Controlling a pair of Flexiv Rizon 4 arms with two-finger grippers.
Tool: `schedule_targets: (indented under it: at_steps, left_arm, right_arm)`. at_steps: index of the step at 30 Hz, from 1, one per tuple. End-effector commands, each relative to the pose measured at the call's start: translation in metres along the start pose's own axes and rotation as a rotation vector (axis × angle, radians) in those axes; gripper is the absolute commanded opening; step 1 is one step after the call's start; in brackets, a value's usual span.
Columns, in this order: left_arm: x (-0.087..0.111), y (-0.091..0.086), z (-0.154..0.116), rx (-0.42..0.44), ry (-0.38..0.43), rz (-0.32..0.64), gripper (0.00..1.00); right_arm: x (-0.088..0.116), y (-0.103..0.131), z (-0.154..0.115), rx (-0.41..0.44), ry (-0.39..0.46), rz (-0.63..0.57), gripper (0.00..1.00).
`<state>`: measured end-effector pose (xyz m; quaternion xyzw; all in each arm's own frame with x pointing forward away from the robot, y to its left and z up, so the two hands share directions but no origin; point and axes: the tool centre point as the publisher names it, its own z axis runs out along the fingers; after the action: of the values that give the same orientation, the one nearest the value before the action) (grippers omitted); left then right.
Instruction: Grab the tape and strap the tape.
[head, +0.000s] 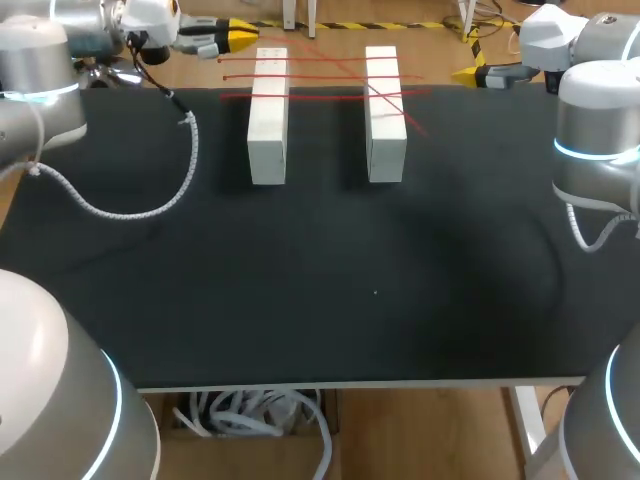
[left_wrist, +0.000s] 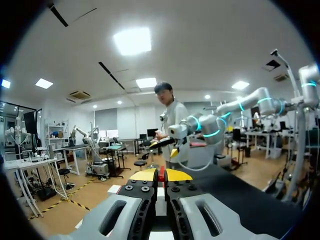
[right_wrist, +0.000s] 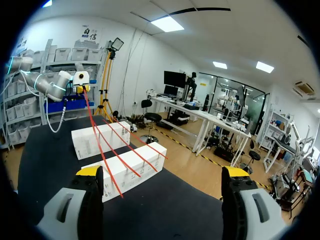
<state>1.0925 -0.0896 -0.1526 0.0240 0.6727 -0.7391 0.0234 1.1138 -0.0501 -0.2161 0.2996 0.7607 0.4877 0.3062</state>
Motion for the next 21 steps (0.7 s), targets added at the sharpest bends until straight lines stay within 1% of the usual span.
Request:
schedule_targets:
  at_steps: [1,4,7,8,11,13,14,21]
  left_arm:
    - [0.000,-0.006,0.005,0.036,0.000,-0.005,0.00]
    - [-0.001,-0.013,0.008,0.077,0.002,-0.008,0.00]
    - [-0.003,-0.017,0.011,0.099,0.002,-0.007,0.00]
    - [-0.003,-0.020,0.011,0.126,0.001,-0.015,0.00]
    - [-0.005,-0.026,0.011,0.151,-0.013,-0.015,0.00]
    - [-0.006,-0.029,0.011,0.160,-0.019,-0.012,0.00]
    - [-0.006,-0.030,0.011,0.154,-0.037,-0.008,0.00]
    - [-0.006,-0.030,0.011,0.154,-0.037,-0.008,0.00]
  right_arm:
    - [0.000,0.000,0.000,0.000,0.000,0.000,1.00]
    - [0.000,0.000,0.000,0.000,0.000,0.000,1.00]
    - [0.000,0.000,0.000,0.000,0.000,0.000,1.00]
    - [0.000,0.000,0.000,0.000,0.000,0.000,1.00]
    - [0.000,0.000,0.000,0.000,0.000,0.000,1.00]
    - [0.000,0.000,0.000,0.000,0.000,0.000,1.00]
    - [0.000,0.000,0.000,0.000,0.000,0.000,1.00]
    - [0.000,0.000,0.000,0.000,0.000,0.000,1.00]
